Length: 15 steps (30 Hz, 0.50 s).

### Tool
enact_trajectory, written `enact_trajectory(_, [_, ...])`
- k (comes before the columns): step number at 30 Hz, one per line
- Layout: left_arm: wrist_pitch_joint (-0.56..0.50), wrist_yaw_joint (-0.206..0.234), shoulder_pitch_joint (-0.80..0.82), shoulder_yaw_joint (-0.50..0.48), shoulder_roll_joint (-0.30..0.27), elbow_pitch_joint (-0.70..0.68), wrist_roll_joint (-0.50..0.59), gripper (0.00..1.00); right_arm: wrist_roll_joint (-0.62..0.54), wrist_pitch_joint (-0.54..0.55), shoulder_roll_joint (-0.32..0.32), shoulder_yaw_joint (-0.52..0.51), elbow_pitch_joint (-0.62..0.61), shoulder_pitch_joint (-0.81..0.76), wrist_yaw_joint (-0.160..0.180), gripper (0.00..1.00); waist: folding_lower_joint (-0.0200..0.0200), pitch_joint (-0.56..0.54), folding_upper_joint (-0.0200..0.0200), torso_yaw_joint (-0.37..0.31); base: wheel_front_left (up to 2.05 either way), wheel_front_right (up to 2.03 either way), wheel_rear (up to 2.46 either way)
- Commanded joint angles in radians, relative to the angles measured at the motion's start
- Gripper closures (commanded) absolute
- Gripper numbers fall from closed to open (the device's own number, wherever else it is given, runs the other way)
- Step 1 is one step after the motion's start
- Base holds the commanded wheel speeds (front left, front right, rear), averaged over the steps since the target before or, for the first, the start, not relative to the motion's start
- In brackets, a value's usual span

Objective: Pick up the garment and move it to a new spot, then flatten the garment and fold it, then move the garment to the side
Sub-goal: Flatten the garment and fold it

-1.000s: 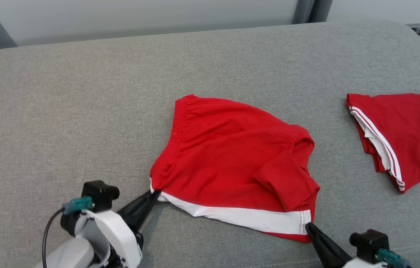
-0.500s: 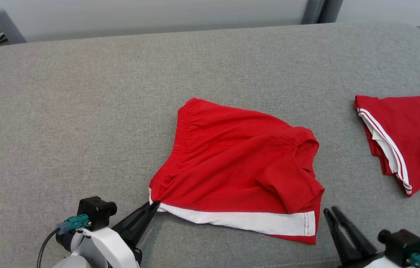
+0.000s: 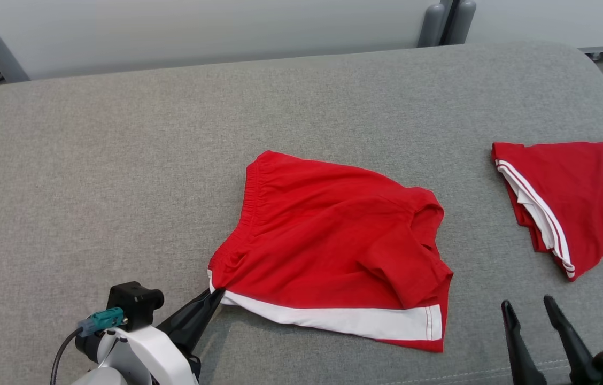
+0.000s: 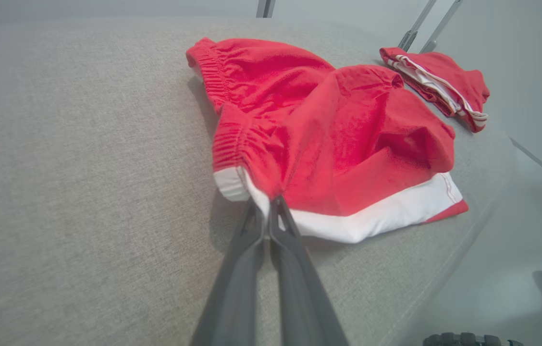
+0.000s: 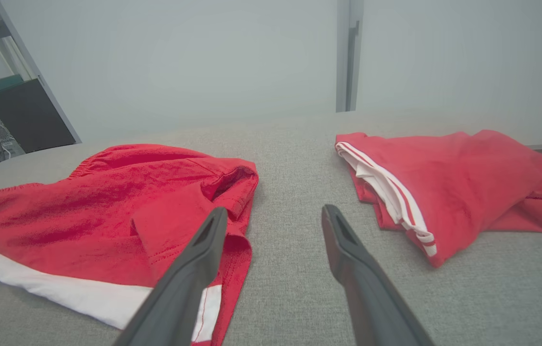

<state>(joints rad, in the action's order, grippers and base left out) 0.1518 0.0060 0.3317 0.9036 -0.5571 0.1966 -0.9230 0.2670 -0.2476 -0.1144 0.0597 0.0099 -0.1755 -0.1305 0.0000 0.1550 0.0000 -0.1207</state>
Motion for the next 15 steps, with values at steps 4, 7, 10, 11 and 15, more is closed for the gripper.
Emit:
enact_trajectory(4, [0.016,0.014,0.004,-0.047,-0.041,-0.019,-0.012,1.0,-0.035,-0.014,-0.002,0.038,-0.043,-0.041,0.0,0.0,0.0,-0.02,0.0,-0.011,0.0,0.0,0.0])
enact_trajectory(7, [0.017,0.017,-0.008,-0.047,-0.044,-0.016,-0.019,1.0,-0.051,-0.014,-0.004,0.06,-0.061,-0.06,0.0,0.0,0.0,-0.042,0.0,-0.017,0.0,0.0,0.0])
enact_trajectory(10, [0.018,0.021,-0.023,-0.046,-0.046,-0.013,-0.026,1.0,-0.056,-0.014,-0.006,0.066,-0.078,-0.069,0.0,0.0,0.0,-0.065,0.0,-0.022,0.0,0.0,0.0])
enact_trajectory(11, [0.019,0.023,-0.027,-0.046,-0.047,-0.013,-0.027,1.0,-0.056,-0.014,-0.007,0.067,-0.08,-0.071,0.0,0.0,0.0,-0.072,0.0,-0.023,0.0,0.0,0.0])
enact_trajectory(15, [0.016,0.025,-0.036,-0.042,-0.046,-0.013,-0.033,1.0,-0.055,-0.014,-0.017,0.072,-0.081,-0.076,0.0,0.0,0.0,-0.088,0.0,-0.023,0.0,0.0,0.0])
